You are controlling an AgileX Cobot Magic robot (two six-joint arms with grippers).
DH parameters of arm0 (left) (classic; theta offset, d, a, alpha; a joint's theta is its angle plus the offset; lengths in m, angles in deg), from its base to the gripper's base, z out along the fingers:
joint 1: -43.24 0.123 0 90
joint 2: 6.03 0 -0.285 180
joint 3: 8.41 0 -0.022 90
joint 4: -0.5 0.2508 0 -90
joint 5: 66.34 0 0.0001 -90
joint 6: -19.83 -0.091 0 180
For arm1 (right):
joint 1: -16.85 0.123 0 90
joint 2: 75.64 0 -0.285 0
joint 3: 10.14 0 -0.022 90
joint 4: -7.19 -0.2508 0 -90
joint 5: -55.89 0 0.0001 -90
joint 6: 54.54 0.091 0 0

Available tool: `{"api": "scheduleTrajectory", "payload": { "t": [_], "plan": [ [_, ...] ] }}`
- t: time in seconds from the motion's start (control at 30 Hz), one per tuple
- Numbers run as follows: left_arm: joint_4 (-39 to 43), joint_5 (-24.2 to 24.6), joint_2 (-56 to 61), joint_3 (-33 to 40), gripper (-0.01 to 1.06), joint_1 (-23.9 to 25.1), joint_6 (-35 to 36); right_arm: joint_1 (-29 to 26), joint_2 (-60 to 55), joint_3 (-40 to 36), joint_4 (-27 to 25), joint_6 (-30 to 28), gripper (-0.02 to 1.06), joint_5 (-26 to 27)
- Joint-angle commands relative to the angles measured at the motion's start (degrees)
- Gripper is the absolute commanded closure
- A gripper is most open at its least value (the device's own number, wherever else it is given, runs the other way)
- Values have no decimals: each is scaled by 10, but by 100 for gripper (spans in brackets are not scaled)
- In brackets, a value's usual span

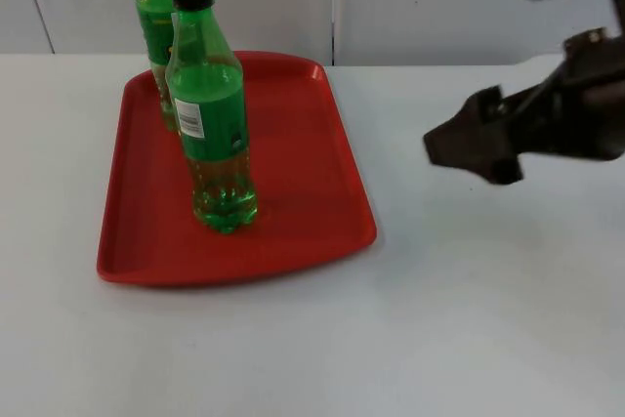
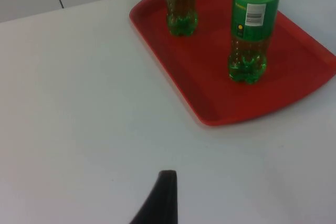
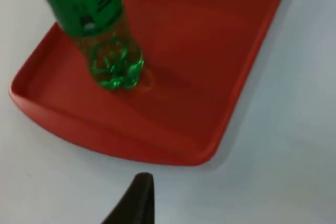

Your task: Place the bottle upright on the tray.

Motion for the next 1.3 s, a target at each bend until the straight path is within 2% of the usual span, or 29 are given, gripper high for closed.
{"api": "scheduleTrajectory", "payload": {
  "t": [0.0,0.13,0.27,0.33,0.4,0.43,0.5,0.53,0.57,0.6,0.63,0.67,0.73,0.77,0.8,0.87,0.9,0.93,0.97,1.07,1.13,1.17,1.27],
  "plan": [
    [3,-3,2,3,17,1,3,-2,40,-16,4,24,-1,-14],
    [3,-3,2,3,17,1,3,-2,95,-35,6,34,-1,-23],
    [3,-3,2,3,17,1,3,-2,137,-35,36,34,-1,-63],
    [3,-3,2,3,17,1,3,-2,158,-35,37,34,-1,-121],
    [3,-3,2,3,17,1,3,-2,171,-35,24,16,-1,-210],
    [3,-3,2,3,17,1,3,-2,171,-35,24,16,-1,-210],
    [3,-3,2,3,17,1,3,-2,173,-30,-6,10,-1,-319],
    [3,-3,2,3,17,1,3,-2,173,-28,-35,-4,-1,-366],
    [3,-3,2,3,17,1,3,-2,173,-27,-77,-40,-1,-387],
    [3,-3,2,3,17,1,3,-2,173,-26,-139,-109,-1,-395],
    [3,-3,2,3,17,1,3,-2,173,-26,-139,-109,-1,-395],
    [3,-3,2,3,17,1,3,-2,173,-24,-239,-217,-1,-395],
    [3,-3,2,3,17,1,3,-2,173,-24,-392,-369,-1,-393],
    [3,-3,2,3,17,1,3,-2,173,-24,-458,-427,-1,-393],
    [3,-3,2,3,17,1,3,-2,173,-24,-458,-427,-1,-393],
    [3,-3,2,3,17,1,3,-2,174,-24,-563,-539,-1,-393],
    [3,-3,2,3,17,1,3,-2,174,-24,-611,-577,-1,-393],
    [3,-3,2,3,17,1,3,-2,174,-24,-646,-618,-1,-393],
    [3,-3,2,3,17,1,3,-2,174,-24,-646,-618,-1,-393],
    [3,-3,2,3,17,1,3,-2,174,-24,-754,-724,-1,-393],
    [3,-3,2,3,17,1,3,-2,174,-24,-807,-788,-1,-393],
    [3,-3,2,3,17,1,3,-2,174,-24,-807,-788,-1,-393],
    [3,-3,2,3,17,1,3,-2,189,-27,-857,-847,-1,-389]
  ]
}}
